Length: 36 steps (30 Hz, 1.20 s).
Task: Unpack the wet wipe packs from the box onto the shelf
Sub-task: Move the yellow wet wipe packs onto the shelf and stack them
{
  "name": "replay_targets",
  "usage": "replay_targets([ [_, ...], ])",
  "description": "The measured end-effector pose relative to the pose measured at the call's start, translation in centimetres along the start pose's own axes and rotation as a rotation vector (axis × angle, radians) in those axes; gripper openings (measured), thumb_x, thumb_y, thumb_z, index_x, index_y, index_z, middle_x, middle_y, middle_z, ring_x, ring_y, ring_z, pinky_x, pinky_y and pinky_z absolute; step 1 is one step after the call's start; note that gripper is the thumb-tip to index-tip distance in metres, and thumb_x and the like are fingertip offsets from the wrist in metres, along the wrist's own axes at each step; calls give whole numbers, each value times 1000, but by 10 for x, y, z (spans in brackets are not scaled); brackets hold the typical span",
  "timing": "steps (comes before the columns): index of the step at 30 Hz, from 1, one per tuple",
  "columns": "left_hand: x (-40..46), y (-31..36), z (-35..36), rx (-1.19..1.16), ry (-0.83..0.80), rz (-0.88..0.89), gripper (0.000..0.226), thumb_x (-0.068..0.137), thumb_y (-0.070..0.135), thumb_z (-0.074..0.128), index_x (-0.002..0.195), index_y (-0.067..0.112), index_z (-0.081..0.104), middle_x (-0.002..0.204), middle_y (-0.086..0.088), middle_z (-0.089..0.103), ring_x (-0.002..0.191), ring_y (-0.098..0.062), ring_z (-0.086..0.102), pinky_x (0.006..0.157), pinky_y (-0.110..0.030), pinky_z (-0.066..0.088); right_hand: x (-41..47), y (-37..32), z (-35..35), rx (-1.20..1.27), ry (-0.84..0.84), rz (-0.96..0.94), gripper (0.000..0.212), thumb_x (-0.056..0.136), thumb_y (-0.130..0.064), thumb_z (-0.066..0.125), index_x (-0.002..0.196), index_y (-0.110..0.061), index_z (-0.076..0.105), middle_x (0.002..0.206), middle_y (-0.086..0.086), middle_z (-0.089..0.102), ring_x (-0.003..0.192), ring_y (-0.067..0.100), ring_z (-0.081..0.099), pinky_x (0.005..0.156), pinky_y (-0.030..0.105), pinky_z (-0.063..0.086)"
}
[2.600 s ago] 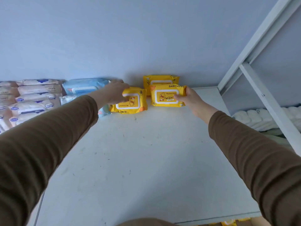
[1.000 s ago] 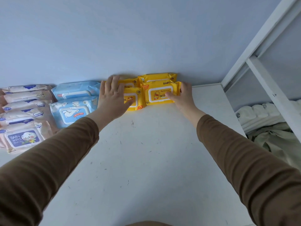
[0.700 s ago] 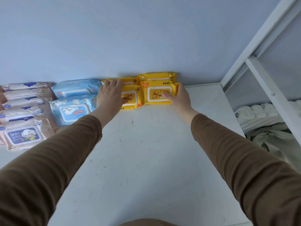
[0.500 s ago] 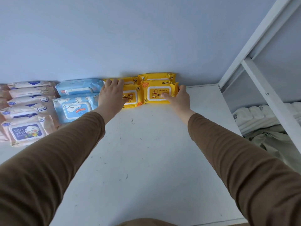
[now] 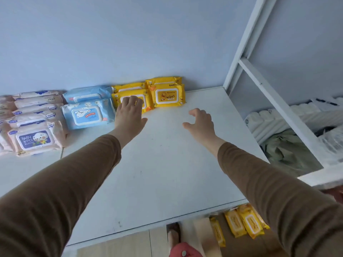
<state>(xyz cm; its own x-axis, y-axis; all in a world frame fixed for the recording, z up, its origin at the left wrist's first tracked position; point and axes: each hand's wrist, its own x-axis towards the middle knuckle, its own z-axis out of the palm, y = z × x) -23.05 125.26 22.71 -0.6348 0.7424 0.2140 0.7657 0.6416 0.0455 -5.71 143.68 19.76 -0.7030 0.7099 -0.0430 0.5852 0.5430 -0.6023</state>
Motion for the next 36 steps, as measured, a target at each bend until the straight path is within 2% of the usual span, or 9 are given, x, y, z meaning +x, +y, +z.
replay_targets([
  [9,-154,112,-7,-231,-17,152,48,83,35,69,126,18,53,131,-4,48,124,-30,40,98,-43,41,-191,53,-52,-92,150,-188,30,91,-27,58,121,-21,59,126,0,58,117,24,48,94,40,40],
  [13,-222,169,-9,-300,-8,251,45,84,34,67,125,20,54,131,-2,49,123,-27,41,98,-41,41,-267,103,-76,-126,199,-298,21,93,-23,55,112,-23,62,115,-4,60,109,20,51,89,36,41],
  [16,-263,211,0,-319,11,337,42,85,32,66,124,20,54,135,-3,49,125,-28,41,100,-40,41,-308,155,-89,-119,212,-299,15,95,-22,54,106,-22,63,105,-6,61,102,17,52,84,36,45],
  [22,-319,298,54,-310,-38,434,39,86,32,62,123,25,53,132,1,50,123,-24,40,100,-38,39,-354,282,-101,-36,129,-83,15,94,-16,55,104,-23,63,103,-9,58,98,10,53,82,30,49],
  [25,-335,343,93,-285,-179,401,41,85,31,64,125,25,54,129,2,53,122,-23,42,98,-39,43,-367,352,-99,15,74,70,13,94,-15,57,103,-19,65,101,-6,63,95,13,56,83,38,51],
  [28,-348,383,139,-242,-340,386,43,83,28,66,125,24,55,126,3,54,119,-21,45,96,-39,46,-374,421,-90,38,-55,203,15,94,-15,58,108,-16,64,103,-2,64,96,16,60,84,40,52],
  [32,-365,417,209,-184,-520,369,42,82,23,65,123,23,57,126,4,55,120,-21,47,97,-37,42,-370,501,-65,71,-210,349,24,93,-18,61,117,-15,61,104,-2,63,99,20,63,84,36,52],
  [36,-372,428,283,-37,-703,394,45,83,29,62,126,24,50,125,5,51,122,-21,46,98,-35,40,-354,568,-20,117,-340,489,40,93,-22,63,131,-13,54,120,5,60,110,20,60,90,32,48],
])
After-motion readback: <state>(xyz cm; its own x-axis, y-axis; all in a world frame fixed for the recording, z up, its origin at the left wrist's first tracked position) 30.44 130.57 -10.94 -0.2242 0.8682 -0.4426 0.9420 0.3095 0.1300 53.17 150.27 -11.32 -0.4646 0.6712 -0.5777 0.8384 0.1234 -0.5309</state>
